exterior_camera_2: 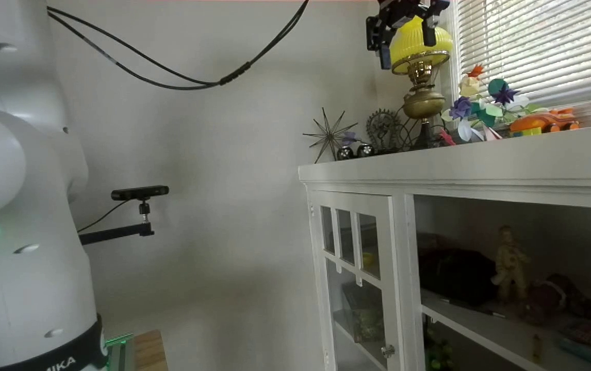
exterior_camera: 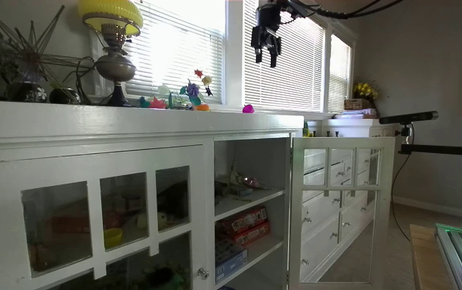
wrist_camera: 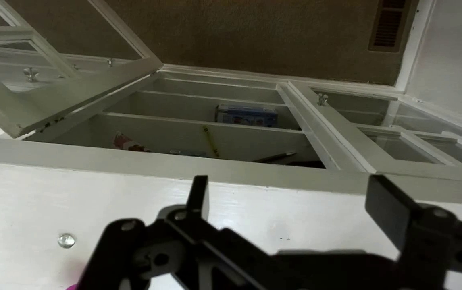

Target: Place the purple bowl on its side.

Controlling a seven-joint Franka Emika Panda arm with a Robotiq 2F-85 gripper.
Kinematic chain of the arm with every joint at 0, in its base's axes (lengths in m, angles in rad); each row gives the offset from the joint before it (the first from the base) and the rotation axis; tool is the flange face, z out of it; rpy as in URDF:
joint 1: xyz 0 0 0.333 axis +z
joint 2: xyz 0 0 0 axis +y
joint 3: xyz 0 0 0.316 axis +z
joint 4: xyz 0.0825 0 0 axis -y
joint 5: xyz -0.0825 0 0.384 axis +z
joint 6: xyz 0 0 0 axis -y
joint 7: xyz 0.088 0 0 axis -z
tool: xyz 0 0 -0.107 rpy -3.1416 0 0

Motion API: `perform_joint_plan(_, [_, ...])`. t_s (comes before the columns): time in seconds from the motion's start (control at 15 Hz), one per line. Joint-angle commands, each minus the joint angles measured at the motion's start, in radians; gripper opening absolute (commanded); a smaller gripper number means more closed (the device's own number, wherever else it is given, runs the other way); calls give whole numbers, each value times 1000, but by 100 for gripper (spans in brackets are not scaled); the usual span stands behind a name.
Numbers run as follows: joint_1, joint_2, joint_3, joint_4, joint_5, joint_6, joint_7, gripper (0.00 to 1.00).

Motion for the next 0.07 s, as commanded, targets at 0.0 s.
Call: perform_joint_plan(0.0, [-6,2,5,5,1,-4,-1,100])
